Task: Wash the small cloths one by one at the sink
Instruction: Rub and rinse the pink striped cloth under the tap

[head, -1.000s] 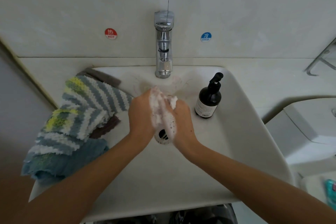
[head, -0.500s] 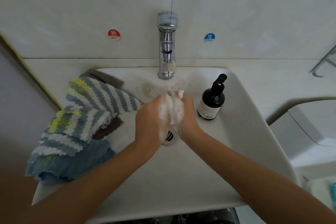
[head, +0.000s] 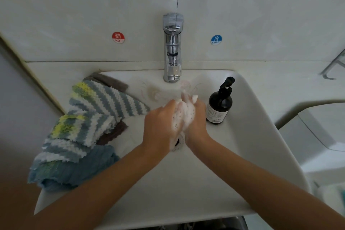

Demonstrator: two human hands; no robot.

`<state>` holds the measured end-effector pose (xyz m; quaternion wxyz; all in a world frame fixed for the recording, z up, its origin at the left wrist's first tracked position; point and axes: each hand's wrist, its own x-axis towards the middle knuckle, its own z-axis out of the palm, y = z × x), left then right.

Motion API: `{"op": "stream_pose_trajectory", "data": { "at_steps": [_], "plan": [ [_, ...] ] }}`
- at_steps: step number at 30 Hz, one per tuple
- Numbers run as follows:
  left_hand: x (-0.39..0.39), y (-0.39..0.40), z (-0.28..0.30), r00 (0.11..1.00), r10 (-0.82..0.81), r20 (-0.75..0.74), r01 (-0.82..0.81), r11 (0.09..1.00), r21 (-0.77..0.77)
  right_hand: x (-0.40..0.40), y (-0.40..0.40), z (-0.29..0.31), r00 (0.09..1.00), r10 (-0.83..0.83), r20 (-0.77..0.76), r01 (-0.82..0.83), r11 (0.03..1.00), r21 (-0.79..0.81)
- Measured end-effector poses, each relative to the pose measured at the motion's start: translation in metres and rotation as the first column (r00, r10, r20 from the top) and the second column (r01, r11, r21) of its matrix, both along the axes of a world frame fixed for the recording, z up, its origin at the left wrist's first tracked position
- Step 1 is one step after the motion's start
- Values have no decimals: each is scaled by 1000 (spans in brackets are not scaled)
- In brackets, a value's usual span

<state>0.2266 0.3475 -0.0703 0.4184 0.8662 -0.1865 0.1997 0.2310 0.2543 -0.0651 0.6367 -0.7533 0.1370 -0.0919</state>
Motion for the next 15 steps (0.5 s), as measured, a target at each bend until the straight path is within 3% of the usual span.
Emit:
{"op": "stream_pose_trajectory", "data": {
  "at_steps": [1, 4, 5, 8, 11, 15],
  "plan": [
    [6, 1, 1, 999, 26, -27, -25, 1000, 2, -8, 3, 5, 999, 45, 5, -44, 995, -84],
    [20, 10, -4, 982, 158, -105, -146, 982, 118, -13, 14, 4, 989, 130, 64, -136, 986, 98],
    [19, 12, -5, 972, 189, -139, -175, 978, 110, -10, 15, 6, 989, 129, 74, -136, 987, 91],
    [-2, 5, -2, 995, 77, -61, -78, 997, -17, -1, 8, 8, 981, 174, 87, -183, 975, 122],
    [-12, -6, 5, 998, 28, -59, -32, 997, -68, -3, -2, 0, 980, 78, 184, -108, 982, 158],
    [11, 1, 1, 983, 61, -173, -83, 989, -119, -8, 7, 2, 989, 76, 127, -92, 987, 130]
  ]
}}
